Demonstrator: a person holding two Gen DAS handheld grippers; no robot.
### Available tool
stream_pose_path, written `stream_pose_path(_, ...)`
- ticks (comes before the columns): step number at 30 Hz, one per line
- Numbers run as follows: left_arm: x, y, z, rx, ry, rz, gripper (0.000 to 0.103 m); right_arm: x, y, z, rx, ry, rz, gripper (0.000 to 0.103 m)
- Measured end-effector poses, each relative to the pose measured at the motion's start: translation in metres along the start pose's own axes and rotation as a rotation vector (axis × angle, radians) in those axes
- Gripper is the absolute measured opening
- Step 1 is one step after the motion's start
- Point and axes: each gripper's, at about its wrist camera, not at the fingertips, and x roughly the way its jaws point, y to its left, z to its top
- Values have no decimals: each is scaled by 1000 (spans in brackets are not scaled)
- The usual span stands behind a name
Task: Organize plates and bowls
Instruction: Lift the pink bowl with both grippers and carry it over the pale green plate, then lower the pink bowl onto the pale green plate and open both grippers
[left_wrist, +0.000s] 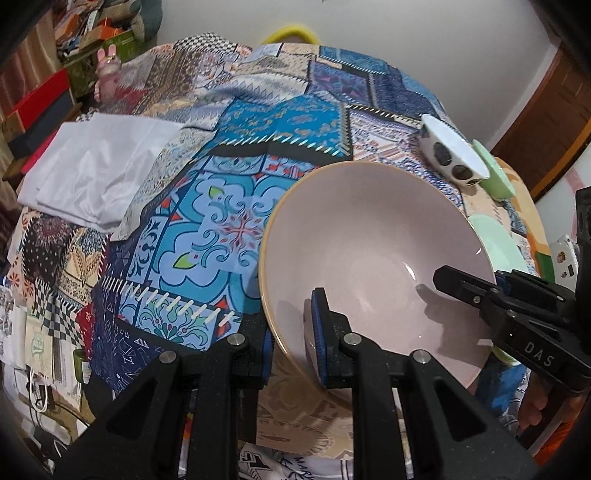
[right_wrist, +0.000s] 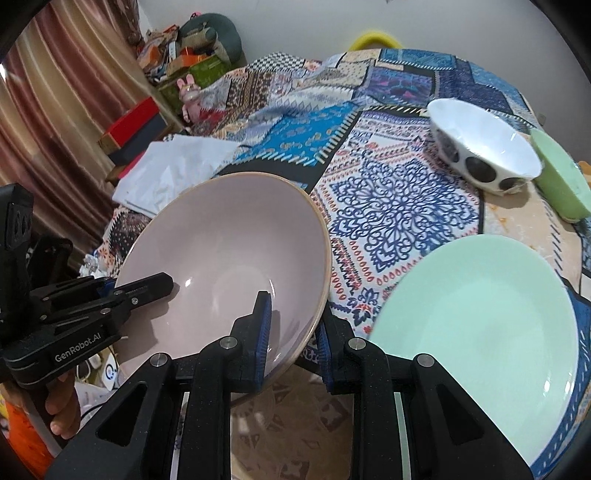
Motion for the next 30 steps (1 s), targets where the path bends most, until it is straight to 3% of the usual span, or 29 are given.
stream_pose_path(9, 11, 7, -5, 4, 16, 11, 18, 7, 5, -3, -36, 25, -13, 24)
stream_pose_path(21, -29, 3, 8, 0, -73, 27, 18, -44, -10, 2, -30, -96, -35, 25)
stream_pose_path(28, -65, -27, 22, 50, -176, 35, 40, -84, -30, 11, -22, -185, -56, 30)
stream_pose_path(30, -72, -36, 27, 68, -198, 34, 45, -95, -37, 13, -11, -215, -57, 37)
